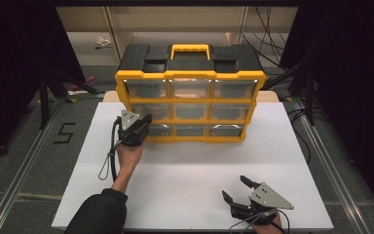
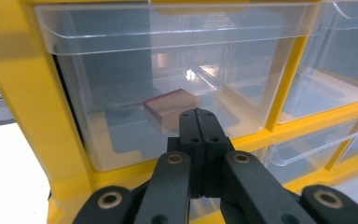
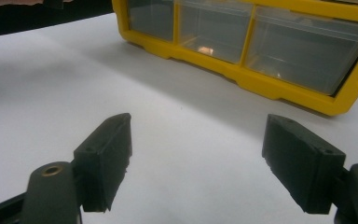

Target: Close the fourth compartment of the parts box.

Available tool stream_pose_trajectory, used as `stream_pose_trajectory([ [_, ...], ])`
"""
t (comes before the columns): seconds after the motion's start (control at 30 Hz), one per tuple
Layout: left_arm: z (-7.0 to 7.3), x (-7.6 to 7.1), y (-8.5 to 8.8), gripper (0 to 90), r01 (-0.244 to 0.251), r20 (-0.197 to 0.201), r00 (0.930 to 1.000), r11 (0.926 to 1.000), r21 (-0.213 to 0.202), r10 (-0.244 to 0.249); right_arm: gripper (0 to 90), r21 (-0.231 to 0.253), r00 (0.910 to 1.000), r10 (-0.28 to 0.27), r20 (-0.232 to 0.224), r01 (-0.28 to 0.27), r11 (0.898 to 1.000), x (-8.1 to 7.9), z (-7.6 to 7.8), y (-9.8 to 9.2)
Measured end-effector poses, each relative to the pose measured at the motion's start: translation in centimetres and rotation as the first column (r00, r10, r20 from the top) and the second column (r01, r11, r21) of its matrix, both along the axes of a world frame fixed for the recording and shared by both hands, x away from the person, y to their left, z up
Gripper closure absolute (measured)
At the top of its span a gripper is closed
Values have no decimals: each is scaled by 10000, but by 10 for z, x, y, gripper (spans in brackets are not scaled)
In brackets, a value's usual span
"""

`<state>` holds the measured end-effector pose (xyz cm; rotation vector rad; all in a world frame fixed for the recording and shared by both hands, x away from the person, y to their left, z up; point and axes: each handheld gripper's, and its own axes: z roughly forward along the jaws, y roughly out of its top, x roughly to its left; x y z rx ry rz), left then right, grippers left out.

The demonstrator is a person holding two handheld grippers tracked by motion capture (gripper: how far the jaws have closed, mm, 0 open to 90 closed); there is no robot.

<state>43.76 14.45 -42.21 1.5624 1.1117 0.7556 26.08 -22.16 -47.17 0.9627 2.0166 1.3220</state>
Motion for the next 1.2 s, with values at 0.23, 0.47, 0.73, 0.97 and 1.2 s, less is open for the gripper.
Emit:
stream_pose_trajectory([
  [0.23, 2, -5, -3, 900, 198, 87, 9998, 9997, 111, -198, 249, -74, 9999, 81, -67, -81, 9999, 0, -1, 1],
  [0.47, 3, -11, -3, 775, 450, 118, 9989, 9990, -60, -450, 249, -96, 9999, 109, -108, -110, 9999, 0, -1, 1],
  [0.73, 10, -20, -8, 514, 716, 242, 9972, 9973, -142, -712, 248, -61, 9999, 109, -89, -110, 9999, 0, 0, 1],
  [0.97, 12, -24, -10, 359, 854, 46, 9963, 9963, -18, -854, 248, -41, 9999, 108, -81, -108, 9999, 0, 0, 1],
  [1.2, 15, -28, -9, 311, 968, 92, 9953, 9953, -75, -967, 249, -30, 9999, 86, -78, -87, 10000, 0, 0, 1],
])
